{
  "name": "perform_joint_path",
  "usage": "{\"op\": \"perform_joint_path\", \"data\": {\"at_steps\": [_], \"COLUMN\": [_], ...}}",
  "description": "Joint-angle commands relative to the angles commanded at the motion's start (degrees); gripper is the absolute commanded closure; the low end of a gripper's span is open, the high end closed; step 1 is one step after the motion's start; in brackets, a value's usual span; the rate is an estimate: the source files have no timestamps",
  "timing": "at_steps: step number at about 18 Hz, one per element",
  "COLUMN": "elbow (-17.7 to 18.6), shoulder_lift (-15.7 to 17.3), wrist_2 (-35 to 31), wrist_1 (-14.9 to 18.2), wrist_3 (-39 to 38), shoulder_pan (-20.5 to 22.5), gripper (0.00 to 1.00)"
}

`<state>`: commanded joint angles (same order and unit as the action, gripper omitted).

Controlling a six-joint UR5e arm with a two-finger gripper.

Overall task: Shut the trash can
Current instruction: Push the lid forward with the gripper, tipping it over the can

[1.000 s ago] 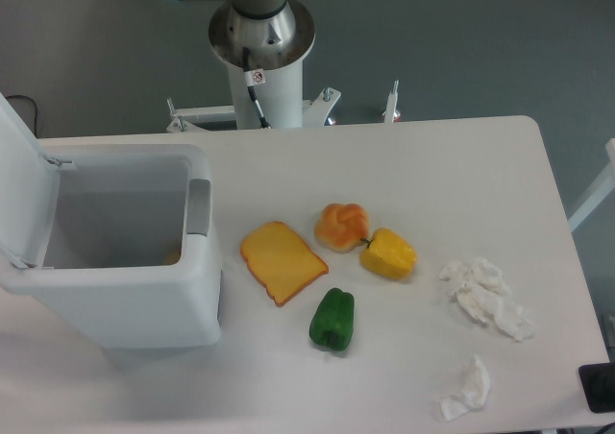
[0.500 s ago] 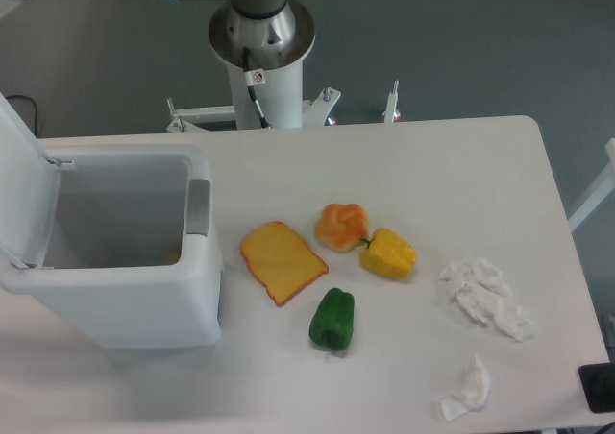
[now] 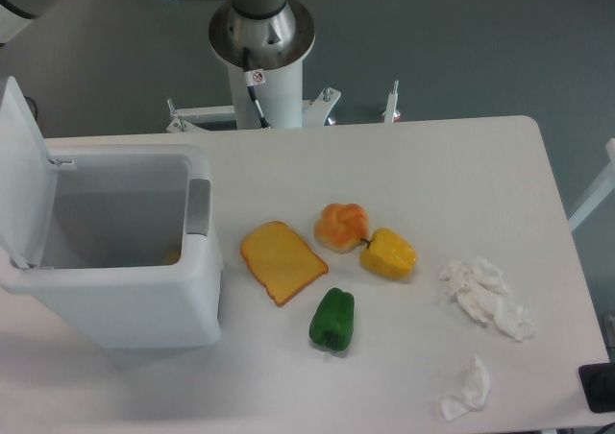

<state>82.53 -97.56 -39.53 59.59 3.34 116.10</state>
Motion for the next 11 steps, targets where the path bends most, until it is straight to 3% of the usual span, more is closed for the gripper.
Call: {"op": "perform_joint_path", "data": {"at_steps": [7, 11], "elbow": [1.49, 3.60], "shoulder_lift": [0.61, 2.89], "wrist_2": [-9.23, -11.88], "wrist_1": [0.00, 0.00], "wrist_3": [0.26, 0.44], "shoulder_pan": [2.11, 3.69], "gripper": [0.00, 0.00]}}
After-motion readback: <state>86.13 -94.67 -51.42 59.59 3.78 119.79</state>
